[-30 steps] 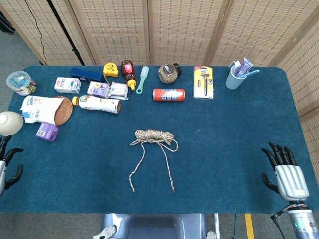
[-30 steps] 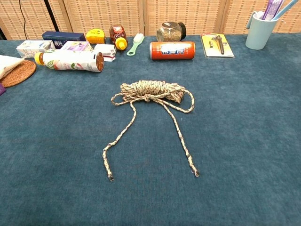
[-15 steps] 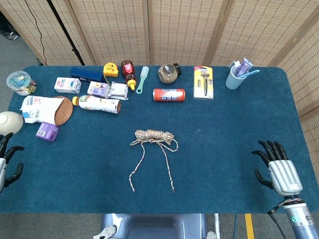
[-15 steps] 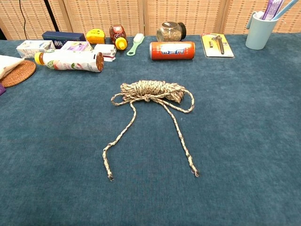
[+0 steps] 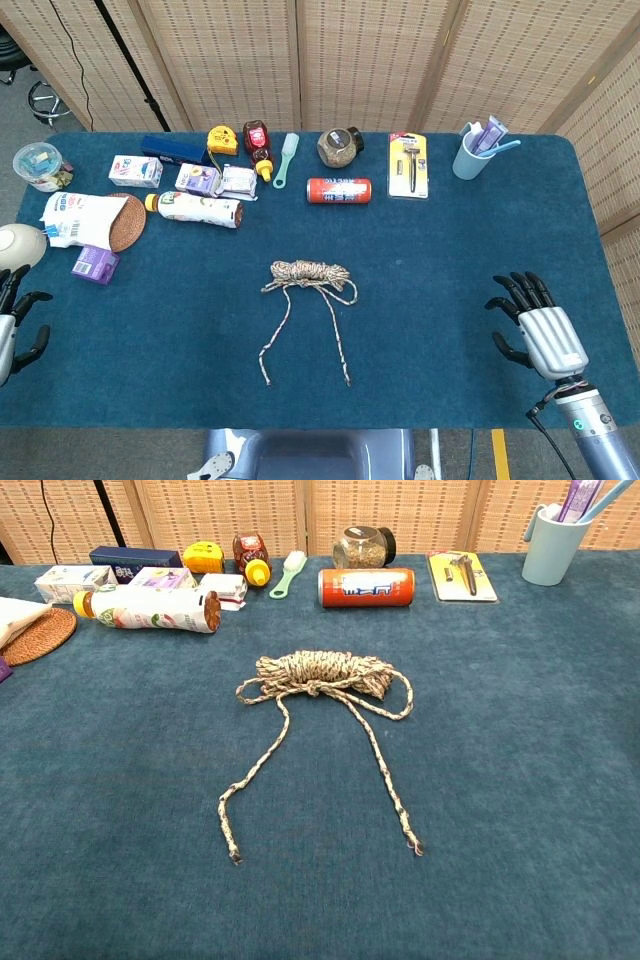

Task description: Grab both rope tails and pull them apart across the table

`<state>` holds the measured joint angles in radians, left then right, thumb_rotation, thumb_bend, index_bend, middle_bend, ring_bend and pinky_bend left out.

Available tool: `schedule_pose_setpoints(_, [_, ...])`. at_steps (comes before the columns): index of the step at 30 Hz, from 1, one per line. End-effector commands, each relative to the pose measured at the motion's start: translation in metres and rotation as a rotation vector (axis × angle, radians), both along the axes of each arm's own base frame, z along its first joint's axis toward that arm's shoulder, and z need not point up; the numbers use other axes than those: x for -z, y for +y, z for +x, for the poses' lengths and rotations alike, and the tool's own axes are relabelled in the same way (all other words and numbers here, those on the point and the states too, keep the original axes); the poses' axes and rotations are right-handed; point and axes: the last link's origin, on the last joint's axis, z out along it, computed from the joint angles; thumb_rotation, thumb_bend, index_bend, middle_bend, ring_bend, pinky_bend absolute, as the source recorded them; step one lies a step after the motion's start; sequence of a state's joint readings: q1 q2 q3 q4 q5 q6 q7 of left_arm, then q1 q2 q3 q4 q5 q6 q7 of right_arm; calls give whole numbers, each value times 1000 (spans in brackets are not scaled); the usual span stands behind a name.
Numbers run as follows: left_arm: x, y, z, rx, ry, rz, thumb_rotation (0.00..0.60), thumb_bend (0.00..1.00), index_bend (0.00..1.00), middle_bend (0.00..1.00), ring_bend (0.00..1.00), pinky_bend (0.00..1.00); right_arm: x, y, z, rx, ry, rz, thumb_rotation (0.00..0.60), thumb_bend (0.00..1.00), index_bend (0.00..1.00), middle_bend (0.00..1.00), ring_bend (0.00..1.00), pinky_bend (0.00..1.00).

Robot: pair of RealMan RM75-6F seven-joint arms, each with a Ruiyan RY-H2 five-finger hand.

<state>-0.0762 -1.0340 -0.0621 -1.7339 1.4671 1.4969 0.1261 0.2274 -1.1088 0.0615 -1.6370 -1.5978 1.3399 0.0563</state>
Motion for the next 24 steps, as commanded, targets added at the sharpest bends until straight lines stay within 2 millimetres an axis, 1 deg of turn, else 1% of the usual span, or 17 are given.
schedule_pose_setpoints(1, [0, 0, 0, -2, 3, -4, 600, 404, 338, 81, 29, 0, 1, -2, 1, -5, 1, 4, 600, 388, 369, 150, 89, 0])
schedule_pose_setpoints(16, [1, 1, 2, -1, 0, -7, 600, 405, 339, 81, 29, 0, 0, -1, 0, -9, -5, 1, 600, 388, 385, 150, 90, 0])
schedule_pose_setpoints(24, [-1, 3, 3, 3, 13, -9, 600, 405, 339, 81, 30, 0, 5, -7, 6, -31, -36, 23, 600, 388, 411, 175, 107, 0])
